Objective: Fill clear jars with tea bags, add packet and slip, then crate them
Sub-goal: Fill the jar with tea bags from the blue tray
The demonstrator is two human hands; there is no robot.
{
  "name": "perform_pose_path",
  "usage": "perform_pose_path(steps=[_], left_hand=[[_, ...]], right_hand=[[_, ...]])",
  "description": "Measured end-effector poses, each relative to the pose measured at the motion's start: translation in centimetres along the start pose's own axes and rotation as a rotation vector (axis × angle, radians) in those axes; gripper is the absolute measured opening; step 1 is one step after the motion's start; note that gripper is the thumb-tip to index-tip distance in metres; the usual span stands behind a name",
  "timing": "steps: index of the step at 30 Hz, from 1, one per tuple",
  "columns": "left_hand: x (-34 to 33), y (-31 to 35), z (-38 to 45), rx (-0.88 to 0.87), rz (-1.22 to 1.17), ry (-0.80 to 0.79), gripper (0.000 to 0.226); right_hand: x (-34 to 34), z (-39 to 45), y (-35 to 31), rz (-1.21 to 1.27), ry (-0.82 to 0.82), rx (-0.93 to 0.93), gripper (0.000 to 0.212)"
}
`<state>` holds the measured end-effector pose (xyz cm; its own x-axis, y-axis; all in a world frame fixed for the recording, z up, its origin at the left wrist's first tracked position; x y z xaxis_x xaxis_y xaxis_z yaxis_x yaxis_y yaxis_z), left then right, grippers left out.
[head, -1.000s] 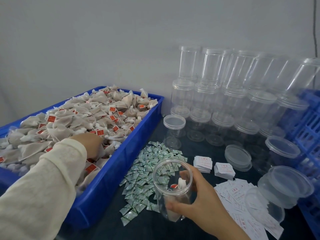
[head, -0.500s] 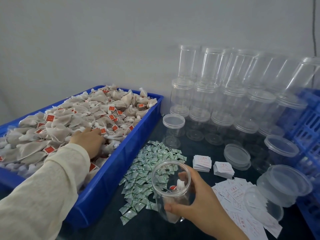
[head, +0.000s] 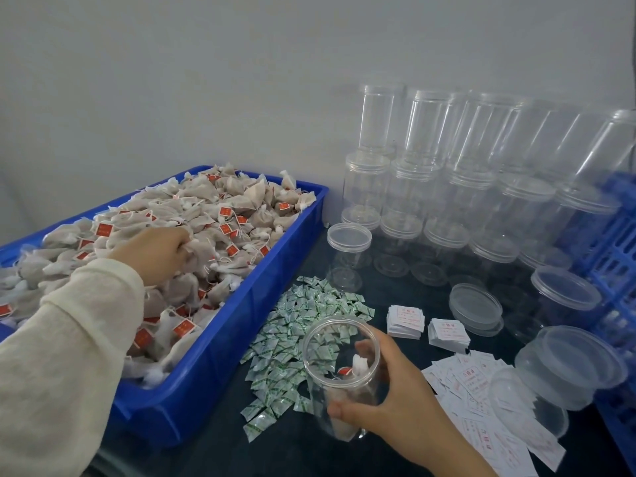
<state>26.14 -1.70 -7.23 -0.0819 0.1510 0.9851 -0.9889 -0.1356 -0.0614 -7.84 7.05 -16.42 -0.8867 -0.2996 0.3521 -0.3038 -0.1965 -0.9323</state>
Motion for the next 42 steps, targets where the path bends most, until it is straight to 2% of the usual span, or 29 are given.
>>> perform_pose_path(steps=[2,7,9,15,22,25,28,31,35,38,42], left_hand=[[-0.5,-0.1,-0.1,0.012,-0.201,-0.030,0.013],[0.5,1.7,-0.4,0.113,-0.973,-0.102,0.013],[1.7,3.0,-0.5,0.114,-1.178,-0.116,0.018],[5.9,8.1,-2.1,0.016,-1.460,-0.142,0.014],[7.3,14.1,-5.9,-0.148,-1.696,-0.420,0.015],[6.2,15.7,-7.1,-0.214,-1.643,-0.512,0.011],[5.1,16.8,-8.1,-0.295,-1.471,-0.506,0.007],[3.9,17.6,-9.1,-0.370,-1.269,-0.389,0.002],[3.1,18.4,-10.7,-0.608,-0.727,-0.099,0.003],[3.3,19.0,-11.1,-0.723,-0.491,-0.046,0.008],[3.5,19.8,-10.8,-0.786,-0.277,-0.036,0.012]], right_hand=[[-0.1,0.0,0.0,0.003,-0.002,-0.003,0.095],[-0.2,0.1,0.0,-0.006,-0.003,0.002,0.091],[0.0,0.1,0.0,-0.015,0.008,0.001,0.090],[0.5,0.0,0.0,-0.046,0.029,0.008,0.089],[0.6,-0.3,-0.3,-0.044,0.031,0.019,0.089],[0.8,-0.3,-0.4,-0.054,0.040,0.013,0.090],[1.0,-0.5,-0.6,-0.024,0.045,0.010,0.088],[0.9,-0.6,-0.9,0.014,0.029,0.026,0.082],[1.0,-0.5,-0.9,0.031,0.037,0.042,0.078],[1.0,-0.4,-0.8,0.041,0.043,0.052,0.085],[0.9,-0.5,-1.0,0.042,0.029,0.063,0.083]])
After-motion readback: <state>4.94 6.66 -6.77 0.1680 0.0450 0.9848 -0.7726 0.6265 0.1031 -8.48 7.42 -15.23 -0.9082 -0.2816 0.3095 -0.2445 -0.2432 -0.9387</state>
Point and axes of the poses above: each hand's wrist, its own z-axis towards the middle knuckle, its own x-axis out of the back of the hand, y = z × x, the point moved 4 cm from there along z, towards the middle knuckle, and after that the axes turned 4 degrees about z, right-handed, at the moved point
